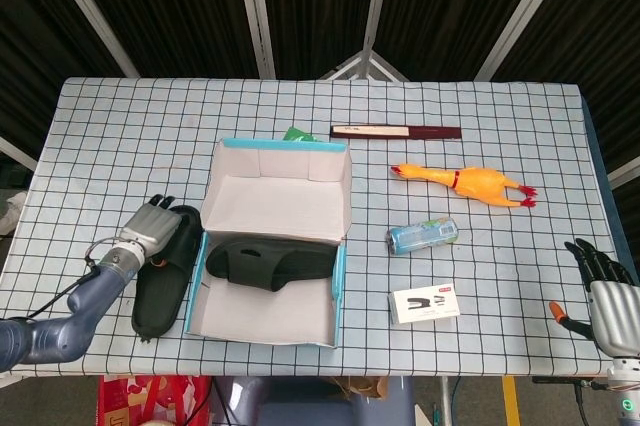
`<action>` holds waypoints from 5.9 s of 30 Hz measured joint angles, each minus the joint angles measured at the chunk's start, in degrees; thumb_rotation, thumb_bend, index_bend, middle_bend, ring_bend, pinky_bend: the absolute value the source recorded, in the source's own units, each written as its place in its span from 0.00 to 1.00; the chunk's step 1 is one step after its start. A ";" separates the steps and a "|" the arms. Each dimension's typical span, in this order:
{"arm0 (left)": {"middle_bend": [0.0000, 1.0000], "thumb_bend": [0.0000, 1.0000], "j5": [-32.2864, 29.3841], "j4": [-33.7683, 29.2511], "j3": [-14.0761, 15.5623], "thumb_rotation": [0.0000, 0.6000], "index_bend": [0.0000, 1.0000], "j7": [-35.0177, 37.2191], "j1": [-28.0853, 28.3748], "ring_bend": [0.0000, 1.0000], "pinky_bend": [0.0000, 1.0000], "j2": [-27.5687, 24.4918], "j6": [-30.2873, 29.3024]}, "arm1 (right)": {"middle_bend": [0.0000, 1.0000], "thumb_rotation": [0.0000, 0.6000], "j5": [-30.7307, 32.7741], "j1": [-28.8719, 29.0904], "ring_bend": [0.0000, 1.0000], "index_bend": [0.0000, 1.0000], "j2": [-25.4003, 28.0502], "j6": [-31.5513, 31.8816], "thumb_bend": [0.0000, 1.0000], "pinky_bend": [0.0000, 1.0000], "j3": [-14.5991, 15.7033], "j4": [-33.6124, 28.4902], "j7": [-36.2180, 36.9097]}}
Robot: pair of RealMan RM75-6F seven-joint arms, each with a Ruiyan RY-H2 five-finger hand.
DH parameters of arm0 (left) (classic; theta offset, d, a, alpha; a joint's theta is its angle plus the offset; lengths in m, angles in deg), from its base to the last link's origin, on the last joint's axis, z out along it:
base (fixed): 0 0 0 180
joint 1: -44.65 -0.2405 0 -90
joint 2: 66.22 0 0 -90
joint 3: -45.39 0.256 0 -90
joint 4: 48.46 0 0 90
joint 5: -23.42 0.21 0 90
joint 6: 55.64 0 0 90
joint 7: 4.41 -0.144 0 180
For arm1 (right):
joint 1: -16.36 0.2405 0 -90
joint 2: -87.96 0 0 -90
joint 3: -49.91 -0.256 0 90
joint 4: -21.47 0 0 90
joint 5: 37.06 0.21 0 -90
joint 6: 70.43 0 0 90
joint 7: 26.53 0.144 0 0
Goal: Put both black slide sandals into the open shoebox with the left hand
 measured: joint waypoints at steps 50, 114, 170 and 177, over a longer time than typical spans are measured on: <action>0.57 0.53 49.46 -22.86 -5.51 1.00 0.60 -62.11 -2.80 0.10 0.13 -0.93 -9.00 | 0.12 1.00 -0.61 -0.54 0.17 0.14 0.84 0.64 0.25 0.20 0.01 0.22 3.31; 0.57 0.53 45.57 -17.10 -2.54 1.00 0.61 -61.80 -0.54 0.10 0.13 13.45 -2.30 | 0.12 1.00 -0.69 -1.40 0.17 0.14 1.79 1.36 0.25 0.20 -0.05 0.03 5.39; 0.49 0.49 36.40 -13.83 1.87 1.00 0.44 -56.33 0.61 0.09 0.13 15.06 -1.34 | 0.12 1.00 0.49 -1.74 0.17 0.14 1.92 1.34 0.25 0.20 -0.41 -0.67 4.57; 0.27 0.38 37.14 -14.90 1.44 1.00 0.20 -56.73 1.16 0.05 0.13 14.99 -3.59 | 0.12 1.00 0.61 -1.82 0.17 0.14 1.88 1.43 0.25 0.19 -0.45 -0.79 4.44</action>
